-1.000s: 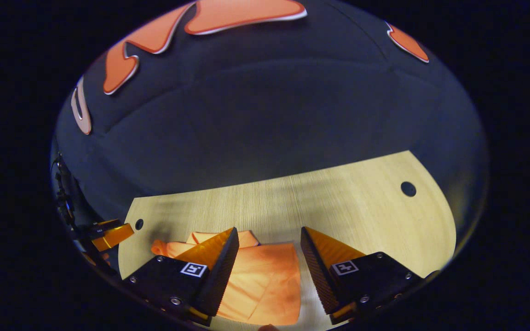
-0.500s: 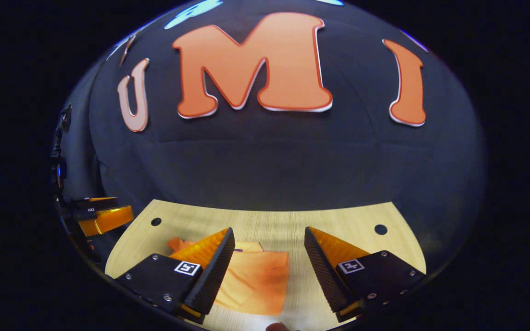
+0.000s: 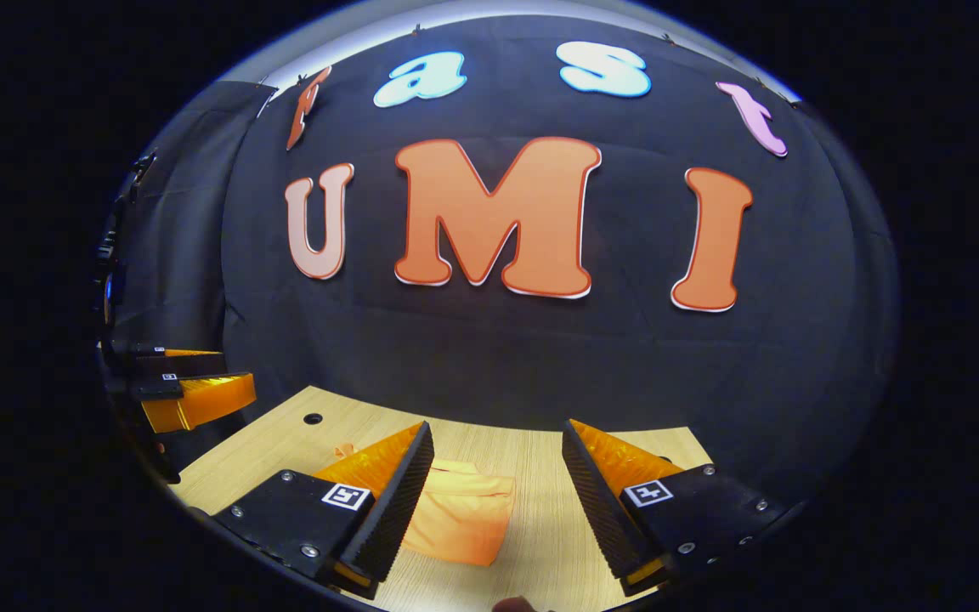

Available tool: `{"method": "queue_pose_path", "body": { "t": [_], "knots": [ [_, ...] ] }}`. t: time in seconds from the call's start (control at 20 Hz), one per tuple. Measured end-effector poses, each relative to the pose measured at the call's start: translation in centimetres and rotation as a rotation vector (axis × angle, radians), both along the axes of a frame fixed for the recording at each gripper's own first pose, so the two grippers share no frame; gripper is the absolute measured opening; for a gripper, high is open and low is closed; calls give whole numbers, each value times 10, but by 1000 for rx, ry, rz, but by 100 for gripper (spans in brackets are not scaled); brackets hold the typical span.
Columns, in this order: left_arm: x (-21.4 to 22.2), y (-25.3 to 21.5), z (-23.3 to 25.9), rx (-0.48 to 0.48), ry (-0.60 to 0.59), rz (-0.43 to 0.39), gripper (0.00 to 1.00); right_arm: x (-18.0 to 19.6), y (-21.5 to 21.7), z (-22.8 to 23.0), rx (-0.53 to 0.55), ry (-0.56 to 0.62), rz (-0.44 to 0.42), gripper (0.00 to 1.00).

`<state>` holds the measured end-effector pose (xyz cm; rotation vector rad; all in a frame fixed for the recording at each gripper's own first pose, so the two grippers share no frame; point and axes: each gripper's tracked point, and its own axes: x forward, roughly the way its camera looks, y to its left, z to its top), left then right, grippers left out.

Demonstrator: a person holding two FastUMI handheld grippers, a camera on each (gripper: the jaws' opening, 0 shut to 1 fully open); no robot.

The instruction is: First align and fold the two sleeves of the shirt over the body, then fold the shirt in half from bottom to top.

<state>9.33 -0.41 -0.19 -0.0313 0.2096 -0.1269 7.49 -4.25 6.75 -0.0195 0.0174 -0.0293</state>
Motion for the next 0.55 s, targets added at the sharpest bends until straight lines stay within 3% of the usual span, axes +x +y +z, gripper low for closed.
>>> {"method": "queue_pose_path", "body": {
  "t": [0.3, 0.55],
  "knots": [
    [-60, -10, 33, -33, -140, 55, 96, -57, 18, 26, -33, -156, 63, 93],
    [-110, -28, 39, -1, -246, 51, 95, -88, 21, -3, -38, -199, 97, 94]
  ]
}}
